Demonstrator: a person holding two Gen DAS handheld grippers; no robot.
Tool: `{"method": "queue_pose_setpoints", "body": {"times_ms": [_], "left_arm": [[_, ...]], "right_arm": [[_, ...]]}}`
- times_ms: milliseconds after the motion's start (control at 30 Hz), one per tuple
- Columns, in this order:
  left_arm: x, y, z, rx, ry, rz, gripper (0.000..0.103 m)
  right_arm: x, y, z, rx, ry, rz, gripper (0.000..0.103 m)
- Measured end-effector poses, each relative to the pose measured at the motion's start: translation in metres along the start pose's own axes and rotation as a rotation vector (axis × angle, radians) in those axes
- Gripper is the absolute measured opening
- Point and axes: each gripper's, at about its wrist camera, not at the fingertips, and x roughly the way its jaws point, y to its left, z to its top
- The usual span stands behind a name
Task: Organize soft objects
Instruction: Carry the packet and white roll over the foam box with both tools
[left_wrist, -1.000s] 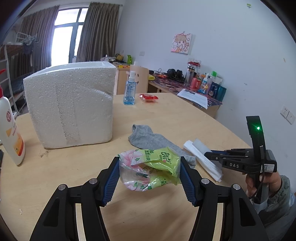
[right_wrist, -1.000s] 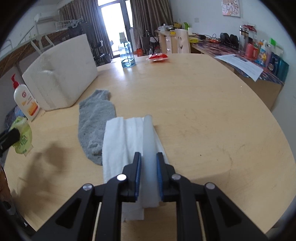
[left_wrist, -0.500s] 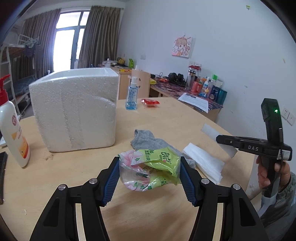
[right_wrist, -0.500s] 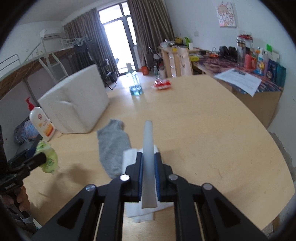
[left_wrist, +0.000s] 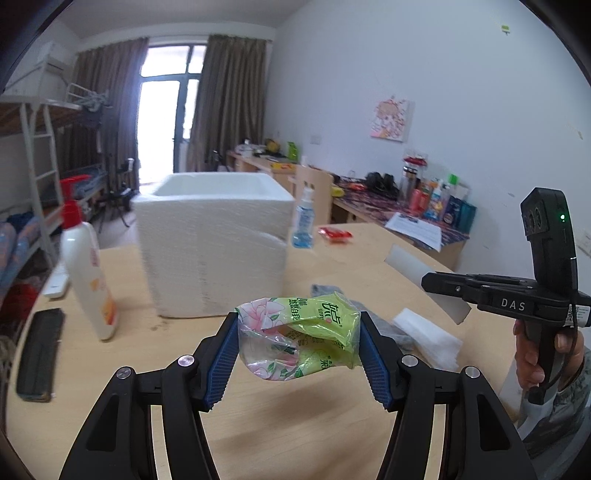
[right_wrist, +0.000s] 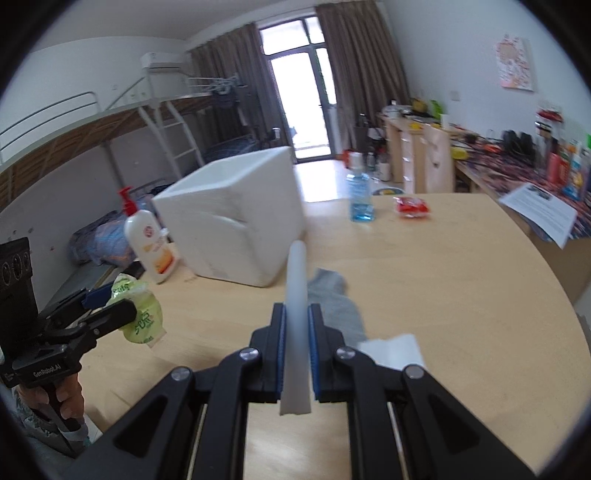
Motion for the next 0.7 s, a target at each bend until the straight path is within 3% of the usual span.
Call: {"method": "queue_pose_setpoints", "body": {"times_ms": [400, 700], "left_arm": [[-0.037, 0.028, 0.009, -0.042, -0.061, 0.144, 0.063], [-0.052, 0.030, 0.024, -0.019, -0.090, 0.187, 0.063]], "right_arm": [[0.019, 0.056, 0.017, -0.101, -0.005, 0.152, 0.014], [0.010, 0.077, 0.034, -0.148, -0.050, 0.160, 0.014]]}}
